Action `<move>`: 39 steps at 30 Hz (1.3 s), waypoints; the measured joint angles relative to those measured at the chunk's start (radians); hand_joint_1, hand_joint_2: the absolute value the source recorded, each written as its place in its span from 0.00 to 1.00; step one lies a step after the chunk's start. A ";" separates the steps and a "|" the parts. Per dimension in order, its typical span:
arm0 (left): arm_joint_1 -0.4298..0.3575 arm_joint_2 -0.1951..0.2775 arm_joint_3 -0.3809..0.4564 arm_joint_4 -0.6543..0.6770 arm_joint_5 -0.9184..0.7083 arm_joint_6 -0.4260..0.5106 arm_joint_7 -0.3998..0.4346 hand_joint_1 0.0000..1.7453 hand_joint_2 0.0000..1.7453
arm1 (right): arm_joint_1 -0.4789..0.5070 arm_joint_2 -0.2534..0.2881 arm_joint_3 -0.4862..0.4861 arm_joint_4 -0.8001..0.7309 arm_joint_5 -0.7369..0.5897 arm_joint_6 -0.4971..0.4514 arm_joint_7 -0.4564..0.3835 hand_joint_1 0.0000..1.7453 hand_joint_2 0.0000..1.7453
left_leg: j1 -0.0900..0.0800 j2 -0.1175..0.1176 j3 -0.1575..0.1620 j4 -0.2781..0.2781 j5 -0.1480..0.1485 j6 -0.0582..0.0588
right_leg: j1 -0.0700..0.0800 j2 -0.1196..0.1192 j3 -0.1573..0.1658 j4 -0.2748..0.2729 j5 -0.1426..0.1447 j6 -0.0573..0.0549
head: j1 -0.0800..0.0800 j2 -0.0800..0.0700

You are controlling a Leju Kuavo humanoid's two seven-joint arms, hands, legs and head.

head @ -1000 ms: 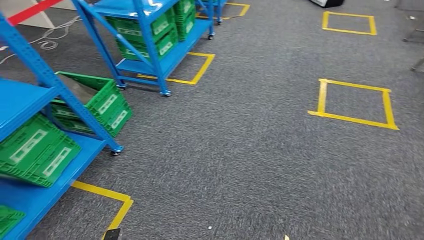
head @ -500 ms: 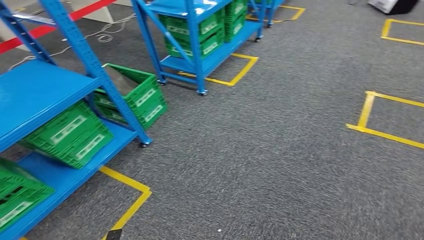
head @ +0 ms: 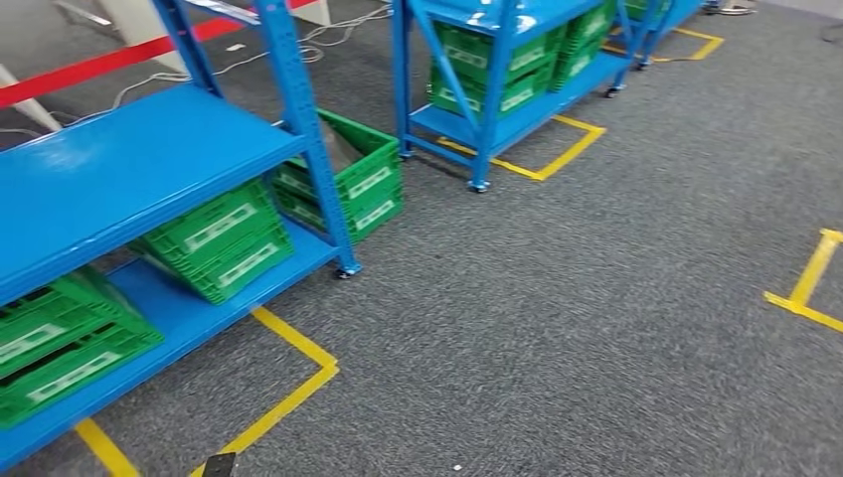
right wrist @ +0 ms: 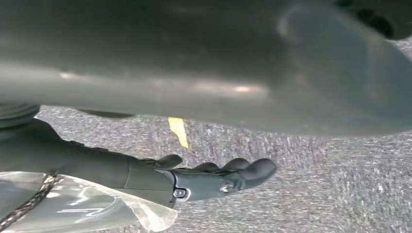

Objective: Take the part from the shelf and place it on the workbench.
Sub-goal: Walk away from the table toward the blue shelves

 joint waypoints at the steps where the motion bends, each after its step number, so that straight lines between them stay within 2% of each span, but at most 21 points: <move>1: 0.000 0.001 0.000 0.000 0.001 0.000 0.002 0.00 0.00 | 0.000 0.000 0.002 0.000 0.006 0.001 0.000 0.00 0.00 | -0.001 -0.014 0.000 0.000 0.000 0.002 | 0.001 0.008 -0.039 0.066 -0.020 -0.001 | 0.000 0.000; 3: 0.001 0.002 0.002 0.000 0.002 -0.002 -0.002 0.00 0.00 | 0.000 0.000 0.007 0.000 0.010 0.007 -0.003 0.00 0.00 | -0.003 -0.043 0.003 0.001 -0.002 0.003 | 0.002 0.014 -0.079 0.110 -0.003 -0.005 | -0.001 0.000; 5: 0.001 0.002 0.003 0.000 0.003 0.006 -0.001 0.00 0.00 | 0.001 0.000 0.009 0.000 0.009 0.018 0.002 0.00 0.00 | -0.004 -0.074 0.008 0.001 -0.004 0.001 | 0.002 0.030 -0.044 0.001 0.083 -0.013 | 0.000 0.000; 7: 0.001 -0.003 0.006 0.000 0.004 0.020 0.009 0.00 0.00 | 0.004 -0.002 0.011 0.001 0.008 0.029 0.011 0.00 0.00 | -0.003 -0.099 0.008 0.003 -0.006 -0.005 | -0.001 0.082 0.009 -0.126 0.138 -0.021 | -0.001 0.000; 9: 0.004 -0.008 0.010 0.000 0.005 0.027 0.017 0.00 0.00 | 0.008 -0.003 0.011 0.003 0.008 0.033 0.015 0.00 0.00 | 0.002 -0.120 0.001 0.003 -0.005 -0.017 | -0.001 0.112 0.032 -0.170 0.141 -0.024 | -0.002 0.000; 11: 0.009 -0.011 0.014 0.000 0.006 0.030 0.019 0.00 0.00 | 0.010 -0.003 0.012 0.003 0.008 0.035 0.016 0.00 0.00 | 0.005 -0.135 -0.003 0.001 -0.002 -0.031 | -0.001 0.091 0.039 -0.179 0.144 -0.030 | -0.002 0.000; 13: 0.009 -0.012 0.015 0.000 0.006 0.031 0.020 0.00 0.00 | 0.011 -0.003 0.012 0.003 0.008 0.036 0.016 0.00 0.00 | 0.001 -0.095 -0.018 0.036 -0.026 -0.042 | -0.006 0.061 0.048 -0.189 0.146 -0.039 | -0.007 0.000; 15: 0.007 -0.012 0.015 0.000 0.006 0.031 0.020 0.00 0.00 | 0.012 -0.003 0.012 0.003 0.009 0.037 0.015 0.00 0.00 | 0.000 -0.032 -0.068 0.145 -0.086 -0.051 | -0.005 0.026 0.055 -0.194 0.143 -0.046 | -0.012 0.000; 17: 0.007 -0.011 0.015 0.000 0.005 0.029 0.020 0.00 0.00 | 0.014 -0.004 0.012 0.004 0.010 0.034 0.014 0.00 0.00 | 0.004 -0.011 -0.119 0.256 -0.127 -0.059 | -0.003 -0.008 0.059 -0.193 0.138 -0.049 | -0.012 0.000; 18: 0.008 -0.011 0.015 0.000 0.004 0.025 0.017 0.00 0.00 | 0.013 -0.004 0.012 0.004 0.011 0.030 0.012 0.00 0.00 | 0.006 -0.007 -0.125 0.270 -0.121 -0.061 | -0.002 -0.023 0.062 -0.193 0.135 -0.048 | -0.012 0.000; 20: 0.009 -0.011 0.015 0.000 0.002 0.013 0.003 0.00 0.00 | 0.011 -0.004 0.012 0.004 0.011 0.022 0.009 0.00 0.00 | 0.007 0.007 -0.078 0.182 -0.059 -0.060 | -0.002 -0.048 0.071 -0.193 0.129 -0.046 | -0.012 0.000; 22: 0.005 -0.010 0.015 0.000 0.002 0.002 -0.012 0.00 0.00 | 0.010 -0.004 0.012 0.004 0.006 0.016 0.010 0.00 0.00 | -0.001 0.048 -0.011 0.051 -0.007 -0.052 | 0.002 -0.069 0.080 -0.192 0.120 -0.040 | -0.012 0.000; 24: 0.000 -0.009 0.015 0.000 0.003 -0.001 -0.013 0.00 0.00 | 0.009 -0.004 0.012 0.004 0.000 0.011 0.011 0.00 0.00 | -0.010 0.071 0.013 -0.001 -0.002 -0.039 | 0.007 -0.089 0.086 -0.191 0.114 -0.030 | -0.011 0.000; 26: -0.001 -0.007 0.016 0.000 0.003 -0.001 0.004 0.00 0.00 | 0.007 -0.004 0.012 0.003 -0.002 0.004 0.015 0.00 0.00 | -0.010 0.054 0.011 -0.006 -0.002 -0.027 | 0.008 -0.107 0.090 -0.193 0.108 -0.019 | -0.011 0.000; 27: 0.001 -0.006 0.016 0.000 0.003 0.000 0.015 0.00 0.00 | 0.006 -0.004 0.012 0.003 -0.001 -0.002 0.016 0.00 0.00 | -0.008 0.043 0.013 -0.010 0.000 -0.021 | 0.007 -0.101 0.090 -0.189 0.101 -0.014 | -0.009 0.000; 29: 0.000 -0.004 0.016 0.000 0.002 0.004 0.036 0.00 0.00 | 0.005 -0.004 0.012 0.002 0.001 -0.013 0.012 0.00 0.00 | -0.001 0.022 0.018 -0.018 0.005 -0.010 | 0.003 -0.052 0.061 -0.124 0.059 -0.005 | -0.002 0.000; 31: -0.002 -0.003 0.016 0.000 -0.001 0.011 0.047 0.00 0.00 | 0.005 -0.006 0.011 0.002 -0.002 -0.019 0.006 0.00 0.00 | 0.000 -0.002 0.016 -0.019 0.006 -0.004 | 0.000 -0.001 -0.009 0.015 0.000 -0.001 | 0.004 0.000; 33: -0.002 -0.004 0.016 0.000 -0.004 0.017 0.053 0.00 0.00 | 0.009 -0.009 0.011 0.003 -0.004 -0.021 0.013 0.00 0.00 | 0.000 -0.029 0.016 -0.018 0.006 -0.003 | 0.000 0.011 -0.063 0.100 -0.012 0.002 | 0.004 0.000; 35: -0.001 -0.005 0.016 0.000 -0.008 0.018 0.055 0.00 0.00 | 0.012 -0.012 0.010 0.003 -0.001 -0.028 0.032 0.00 0.00 | 0.002 -0.059 0.019 -0.017 0.004 -0.005 | -0.002 0.018 -0.047 0.032 0.055 0.002 | 0.004 0.000; 37: -0.002 -0.005 0.016 0.000 -0.009 0.013 0.047 0.00 0.00 | 0.012 -0.014 0.010 0.003 0.007 -0.039 0.046 0.00 0.00 | 0.003 -0.086 0.018 -0.010 0.000 -0.013 | -0.008 0.060 0.008 -0.104 0.122 0.000 | 0.004 0.000; 39: -0.003 -0.004 0.016 0.000 -0.009 0.009 0.039 0.00 0.00 | 0.012 -0.015 0.010 0.004 0.014 -0.045 0.051 0.00 0.00 | 0.004 -0.108 0.010 -0.004 -0.001 -0.026 | -0.010 0.094 0.039 -0.168 0.136 -0.007 | 0.004 0.000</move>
